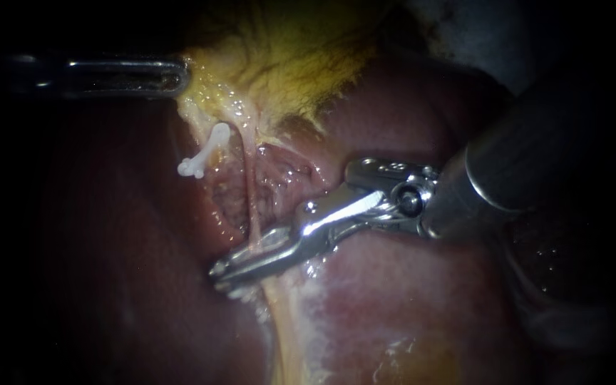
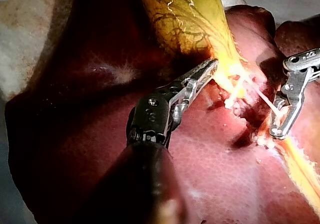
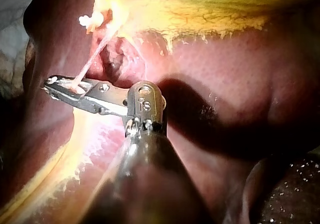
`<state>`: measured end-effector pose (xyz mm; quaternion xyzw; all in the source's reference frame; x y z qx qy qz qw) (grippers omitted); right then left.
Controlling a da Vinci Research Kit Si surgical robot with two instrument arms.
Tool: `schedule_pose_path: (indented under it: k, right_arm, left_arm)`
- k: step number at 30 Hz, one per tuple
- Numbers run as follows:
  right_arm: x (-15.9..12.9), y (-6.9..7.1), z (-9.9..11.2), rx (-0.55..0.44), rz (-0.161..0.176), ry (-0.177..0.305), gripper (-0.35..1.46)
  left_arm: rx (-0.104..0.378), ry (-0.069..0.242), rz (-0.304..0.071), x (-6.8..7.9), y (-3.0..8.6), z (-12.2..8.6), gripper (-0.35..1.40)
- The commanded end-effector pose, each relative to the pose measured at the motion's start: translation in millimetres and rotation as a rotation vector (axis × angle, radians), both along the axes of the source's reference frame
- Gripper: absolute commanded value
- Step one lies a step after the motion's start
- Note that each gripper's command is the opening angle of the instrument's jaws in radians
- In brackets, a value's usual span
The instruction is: Clipping second clip right tube
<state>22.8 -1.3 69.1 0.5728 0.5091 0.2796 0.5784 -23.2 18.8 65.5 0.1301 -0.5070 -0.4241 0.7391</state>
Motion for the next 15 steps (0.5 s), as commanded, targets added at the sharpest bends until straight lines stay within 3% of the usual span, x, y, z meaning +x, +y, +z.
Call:
schedule_pose_path:
  k: [1, 15]
  right_arm:
    - [0.0, 0.1, 0.0, 0.014, 0.008, 0.014, -0.35]
    - [0.0, 0.1, 0.1, 0.014, 0.004, 0.016, -0.35]
  left_arm:
    - [0.0, 0.0, -0.001, 0.0, 0.0, 0.0, -0.35]
    - [-0.001, 0.0, -0.001, 0.0, 0.0, 0.2, -0.35]
